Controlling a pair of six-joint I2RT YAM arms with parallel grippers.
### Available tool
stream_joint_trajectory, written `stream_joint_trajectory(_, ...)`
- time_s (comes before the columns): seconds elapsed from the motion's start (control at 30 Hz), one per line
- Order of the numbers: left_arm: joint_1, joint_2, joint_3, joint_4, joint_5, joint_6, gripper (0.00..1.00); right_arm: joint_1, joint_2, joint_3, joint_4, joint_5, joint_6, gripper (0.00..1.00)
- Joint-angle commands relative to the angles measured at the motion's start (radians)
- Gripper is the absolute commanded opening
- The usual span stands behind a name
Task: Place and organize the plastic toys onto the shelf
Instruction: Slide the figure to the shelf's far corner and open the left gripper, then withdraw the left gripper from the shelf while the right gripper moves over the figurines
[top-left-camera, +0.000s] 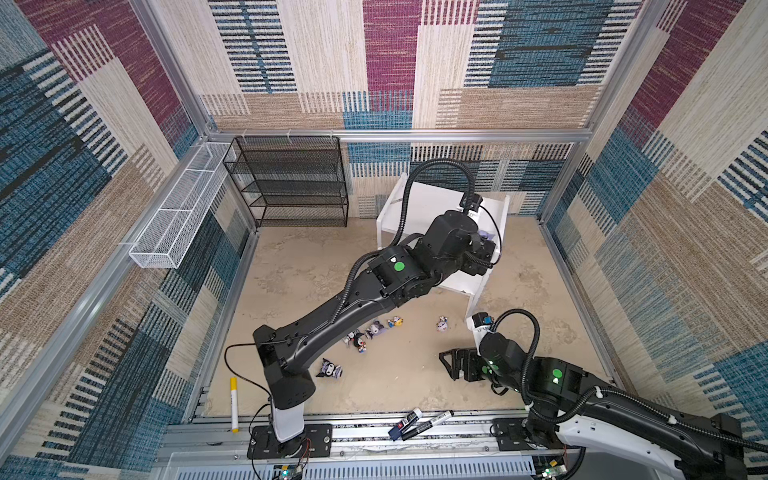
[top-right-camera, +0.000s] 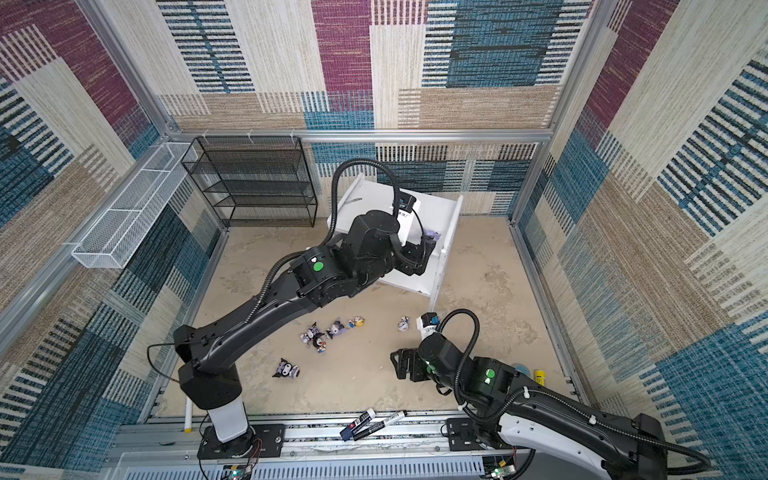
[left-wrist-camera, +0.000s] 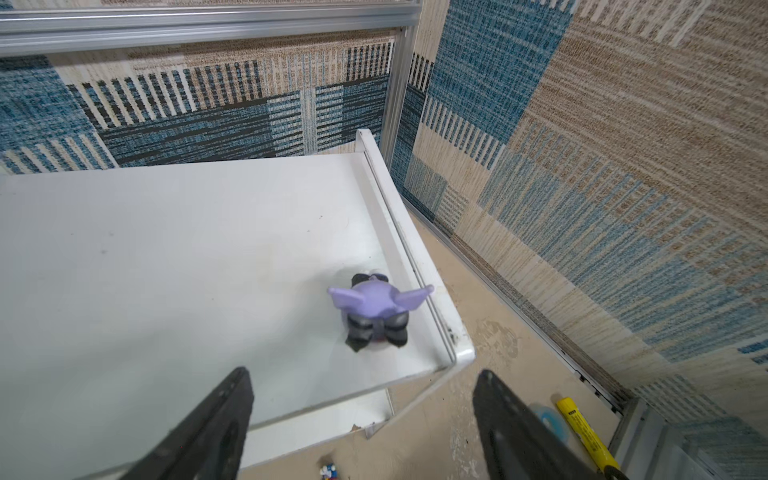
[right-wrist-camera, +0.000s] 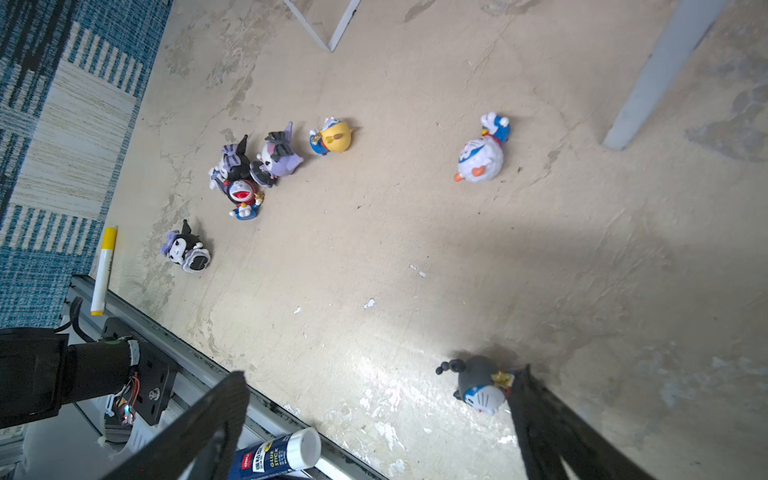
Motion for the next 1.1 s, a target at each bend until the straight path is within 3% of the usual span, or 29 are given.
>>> stream_joint_trajectory(0.0,0.0,-0.112,-0.114,0.019,0.016,0.018,0.91,0.001,0.019,0.009,0.004,0.01,0.006,1.0)
stream_joint_trajectory(0.13,0.001,-0.323,-0.385,0.124,0.046,0.058,0.98,0.002,0.062,0.013,-0.013,0.03,0.026,1.0)
stream_joint_trajectory(0.3,0.001,-0.608,-0.726,0.238,0.042,0.086,0.99,0.002,0.165,0.02,-0.06,0.054,0.08,1.0)
stream_joint_trajectory(0.43,0.001,-0.798,-0.905,0.243,-0.001,0.082,0.99,0.002,0.236,0.005,-0.057,0.013,0.131,1.0)
stream_joint_trajectory(0.73,0.002,-1.046,-1.086,0.199,-0.047,0.087,0.99,0.01,0.308,-0.016,-0.003,-0.037,0.165,1.0)
stream_joint_trajectory(1.07,0.001,-1.184,-1.219,0.114,-0.099,0.021,0.99,0.118,0.625,0.128,0.212,-0.086,0.084,1.0)
